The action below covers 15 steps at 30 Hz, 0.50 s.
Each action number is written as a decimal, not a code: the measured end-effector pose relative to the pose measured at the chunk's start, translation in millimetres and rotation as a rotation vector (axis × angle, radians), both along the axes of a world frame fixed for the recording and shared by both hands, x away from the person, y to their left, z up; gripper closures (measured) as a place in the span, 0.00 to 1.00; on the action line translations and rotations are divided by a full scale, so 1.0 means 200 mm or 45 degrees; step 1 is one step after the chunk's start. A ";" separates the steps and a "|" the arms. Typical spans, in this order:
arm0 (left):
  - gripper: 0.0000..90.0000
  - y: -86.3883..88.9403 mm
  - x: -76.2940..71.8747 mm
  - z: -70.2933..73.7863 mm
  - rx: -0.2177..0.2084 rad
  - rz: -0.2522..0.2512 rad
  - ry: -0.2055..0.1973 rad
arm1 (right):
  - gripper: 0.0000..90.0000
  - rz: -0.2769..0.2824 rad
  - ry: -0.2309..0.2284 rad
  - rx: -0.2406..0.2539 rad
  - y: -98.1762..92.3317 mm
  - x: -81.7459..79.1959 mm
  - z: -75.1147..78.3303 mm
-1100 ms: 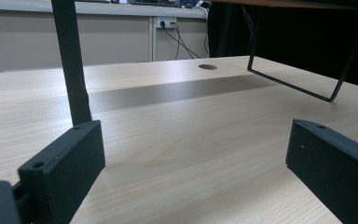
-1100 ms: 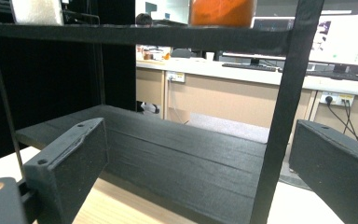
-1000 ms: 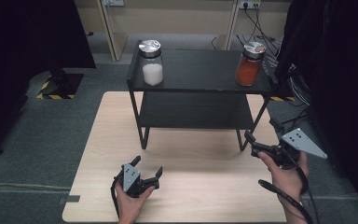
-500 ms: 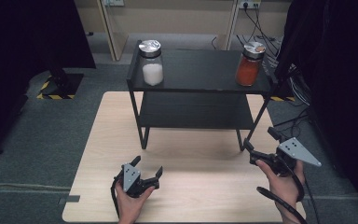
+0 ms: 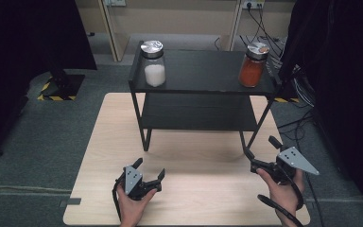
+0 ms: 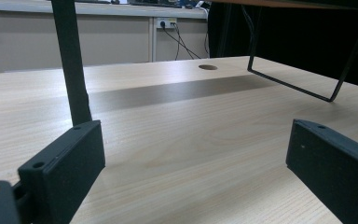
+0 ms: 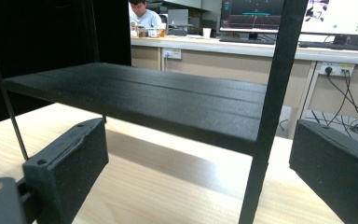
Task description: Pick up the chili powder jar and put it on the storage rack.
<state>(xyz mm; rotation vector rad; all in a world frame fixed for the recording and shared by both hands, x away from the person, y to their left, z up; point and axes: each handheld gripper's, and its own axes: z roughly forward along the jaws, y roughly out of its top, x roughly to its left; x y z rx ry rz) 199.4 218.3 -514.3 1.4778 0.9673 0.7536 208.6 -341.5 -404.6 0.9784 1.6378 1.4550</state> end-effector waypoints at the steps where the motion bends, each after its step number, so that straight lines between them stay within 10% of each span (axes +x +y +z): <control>1: 0.04 0.00 0.00 0.00 0.000 0.000 0.000 | 0.05 0.002 0.006 -0.002 0.00 0.00 -0.01; 15: 0.04 0.00 0.00 0.00 0.006 0.000 0.000 | 0.05 -0.010 0.063 -0.017 0.01 -0.01 -0.14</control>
